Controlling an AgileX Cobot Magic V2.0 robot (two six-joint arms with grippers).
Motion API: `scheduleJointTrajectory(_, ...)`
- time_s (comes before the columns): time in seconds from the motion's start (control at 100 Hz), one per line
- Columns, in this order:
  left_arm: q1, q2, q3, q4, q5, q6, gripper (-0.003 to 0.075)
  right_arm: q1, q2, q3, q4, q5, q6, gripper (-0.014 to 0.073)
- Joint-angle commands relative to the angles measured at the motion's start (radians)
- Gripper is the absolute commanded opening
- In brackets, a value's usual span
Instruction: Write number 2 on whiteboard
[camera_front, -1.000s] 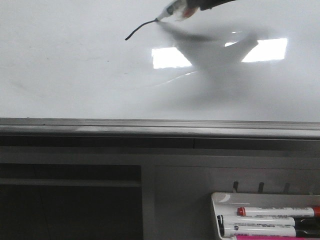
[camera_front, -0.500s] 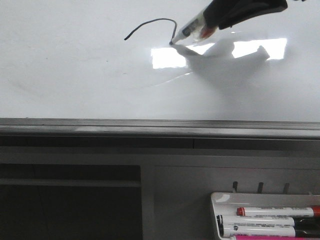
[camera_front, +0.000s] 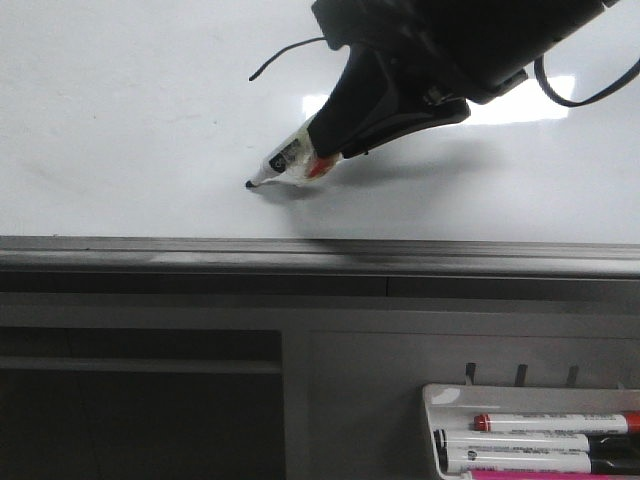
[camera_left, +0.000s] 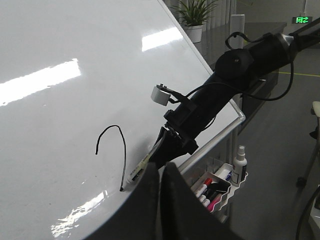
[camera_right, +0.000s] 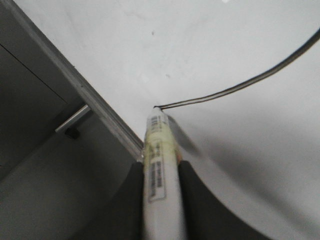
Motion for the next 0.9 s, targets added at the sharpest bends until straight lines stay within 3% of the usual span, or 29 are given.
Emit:
scheduleJointTrajectory(0.0, 0.001, 0.017, -0.020, -0.010, -0.080, -0.009, -0.0020, -0.045, -0.027, -0.013, -0.013, -0.094, 0.002, -0.0059)
scheduleJointTrajectory(0.22, 0.001, 0.017, -0.020, -0.010, -0.080, -0.009, -0.0020, -0.176, -0.094, -0.007, -0.082, 0.034, 0.006, -0.0059)
scheduleJointTrajectory(0.59, 0.001, 0.017, -0.020, -0.010, -0.080, -0.009, -0.0020, -0.462, -0.284, 0.088, -0.135, 0.126, 0.046, -0.0060)
scheduleJointTrajectory(0.74, 0.001, 0.017, -0.020, -0.010, -0.090, -0.009, -0.0020, -0.466, -0.319, 0.092, -0.114, 0.152, 0.046, -0.0060)
scheduleJointTrajectory(0.89, 0.001, 0.021, -0.020, -0.020, -0.097, -0.009, -0.0003, -0.401, -0.415, 0.081, -0.013, 0.251, 0.026, -0.0060)
